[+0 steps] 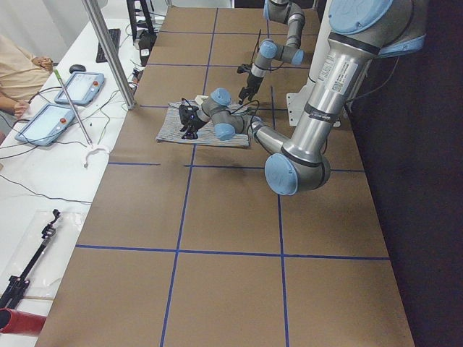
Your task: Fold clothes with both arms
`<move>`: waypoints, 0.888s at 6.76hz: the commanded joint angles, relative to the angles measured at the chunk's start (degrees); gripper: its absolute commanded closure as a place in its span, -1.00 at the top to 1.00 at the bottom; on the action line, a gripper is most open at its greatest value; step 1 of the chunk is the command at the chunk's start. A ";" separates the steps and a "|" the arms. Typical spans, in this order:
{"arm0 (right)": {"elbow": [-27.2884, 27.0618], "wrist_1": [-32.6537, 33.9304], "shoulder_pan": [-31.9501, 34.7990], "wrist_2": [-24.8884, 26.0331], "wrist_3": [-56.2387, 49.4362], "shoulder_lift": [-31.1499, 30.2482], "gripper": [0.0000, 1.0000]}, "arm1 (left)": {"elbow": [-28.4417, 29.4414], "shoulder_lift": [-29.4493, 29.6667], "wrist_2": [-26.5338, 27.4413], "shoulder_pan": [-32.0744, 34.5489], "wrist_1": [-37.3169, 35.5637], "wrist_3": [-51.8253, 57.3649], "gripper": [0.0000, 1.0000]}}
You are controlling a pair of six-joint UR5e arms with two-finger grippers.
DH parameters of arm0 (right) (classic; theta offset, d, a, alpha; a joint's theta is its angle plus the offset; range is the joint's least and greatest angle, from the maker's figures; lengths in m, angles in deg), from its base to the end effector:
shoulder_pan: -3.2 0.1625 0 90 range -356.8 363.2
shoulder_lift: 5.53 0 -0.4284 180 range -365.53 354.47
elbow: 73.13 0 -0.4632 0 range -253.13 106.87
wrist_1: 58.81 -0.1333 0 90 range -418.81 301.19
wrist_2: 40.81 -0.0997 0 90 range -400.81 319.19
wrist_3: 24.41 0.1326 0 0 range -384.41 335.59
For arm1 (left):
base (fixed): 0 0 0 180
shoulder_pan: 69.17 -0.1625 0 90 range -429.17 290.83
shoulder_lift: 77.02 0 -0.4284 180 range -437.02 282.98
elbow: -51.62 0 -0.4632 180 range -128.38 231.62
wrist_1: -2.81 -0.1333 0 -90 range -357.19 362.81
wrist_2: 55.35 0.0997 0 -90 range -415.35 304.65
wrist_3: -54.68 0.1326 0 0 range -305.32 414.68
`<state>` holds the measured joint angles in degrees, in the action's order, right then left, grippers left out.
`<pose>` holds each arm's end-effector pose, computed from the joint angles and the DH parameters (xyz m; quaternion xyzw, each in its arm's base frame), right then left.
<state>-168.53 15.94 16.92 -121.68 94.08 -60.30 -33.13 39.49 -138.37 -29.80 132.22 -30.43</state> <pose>-0.7046 -0.3309 0.2017 0.0097 -0.4722 0.3519 0.8081 0.5132 -0.6144 0.3555 0.2386 0.4472 -0.2847 0.8137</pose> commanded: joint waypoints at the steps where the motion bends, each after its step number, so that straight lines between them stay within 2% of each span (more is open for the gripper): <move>1: 1.00 -0.03 -1.50 0.10 1.57 0.18 0.47 | -0.07 0.03 -0.04 -0.17 -0.13 -0.32 -0.13; 2: 1.10 0.14 -1.59 0.11 1.57 0.53 0.44 | -0.15 0.03 -0.04 -0.43 -1.08 -0.32 -0.13; 3: 1.36 0.23 -1.59 0.11 1.57 0.71 0.32 | -0.15 0.03 0.05 -0.52 -1.27 -0.32 -0.13; 4: 1.79 0.31 -1.85 0.11 1.57 0.80 0.32 | 0.02 -0.06 0.05 -0.52 -1.27 -0.32 -0.13; 5: 1.89 0.40 -1.85 0.11 1.66 1.41 0.02 | 0.11 -0.15 0.05 -0.52 -1.27 -0.32 -0.13; 6: 1.97 0.40 -1.85 0.11 2.10 1.85 -0.99 | 0.20 -0.15 0.05 -0.52 -1.27 -0.32 -0.13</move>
<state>-166.70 16.33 15.10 -121.59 95.82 -59.03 -33.05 39.39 -138.32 -30.32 130.97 -30.75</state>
